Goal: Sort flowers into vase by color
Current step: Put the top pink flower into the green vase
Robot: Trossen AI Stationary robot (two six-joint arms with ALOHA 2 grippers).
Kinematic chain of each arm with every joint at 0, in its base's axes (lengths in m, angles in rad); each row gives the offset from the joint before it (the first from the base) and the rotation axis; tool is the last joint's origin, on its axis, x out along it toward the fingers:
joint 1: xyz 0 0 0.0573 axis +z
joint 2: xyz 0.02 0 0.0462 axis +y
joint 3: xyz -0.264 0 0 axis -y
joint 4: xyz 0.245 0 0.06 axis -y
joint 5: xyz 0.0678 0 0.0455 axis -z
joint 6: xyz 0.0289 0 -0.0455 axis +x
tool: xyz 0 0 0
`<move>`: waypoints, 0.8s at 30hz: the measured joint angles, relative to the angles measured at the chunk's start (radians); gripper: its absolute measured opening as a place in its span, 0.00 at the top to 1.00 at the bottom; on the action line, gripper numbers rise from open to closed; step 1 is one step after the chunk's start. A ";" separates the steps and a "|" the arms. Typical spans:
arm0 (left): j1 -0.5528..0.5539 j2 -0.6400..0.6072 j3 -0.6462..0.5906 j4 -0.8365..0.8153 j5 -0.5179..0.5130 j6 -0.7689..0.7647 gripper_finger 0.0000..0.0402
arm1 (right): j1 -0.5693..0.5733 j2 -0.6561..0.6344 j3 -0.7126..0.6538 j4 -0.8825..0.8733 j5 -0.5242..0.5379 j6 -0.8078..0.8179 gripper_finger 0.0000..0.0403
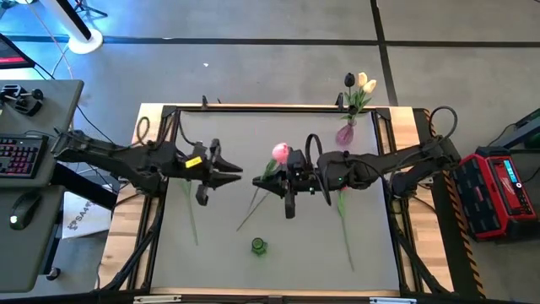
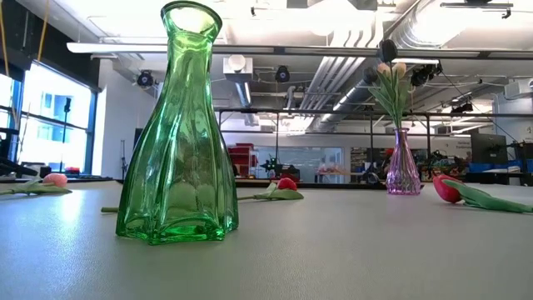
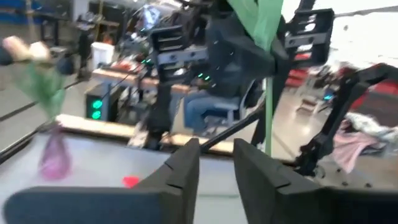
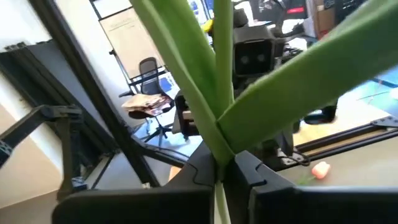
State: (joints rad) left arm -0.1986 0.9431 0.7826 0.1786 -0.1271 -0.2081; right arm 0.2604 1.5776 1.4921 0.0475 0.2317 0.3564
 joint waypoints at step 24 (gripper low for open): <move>0.003 -0.288 0.000 -0.332 -0.041 0.035 0.68 | 0.010 0.048 0.000 -0.034 -0.132 -0.025 1.00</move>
State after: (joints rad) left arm -0.1959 0.6547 0.7830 -0.1534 -0.1680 -0.1730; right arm 0.2706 1.6253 1.4918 0.0134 0.0995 0.3318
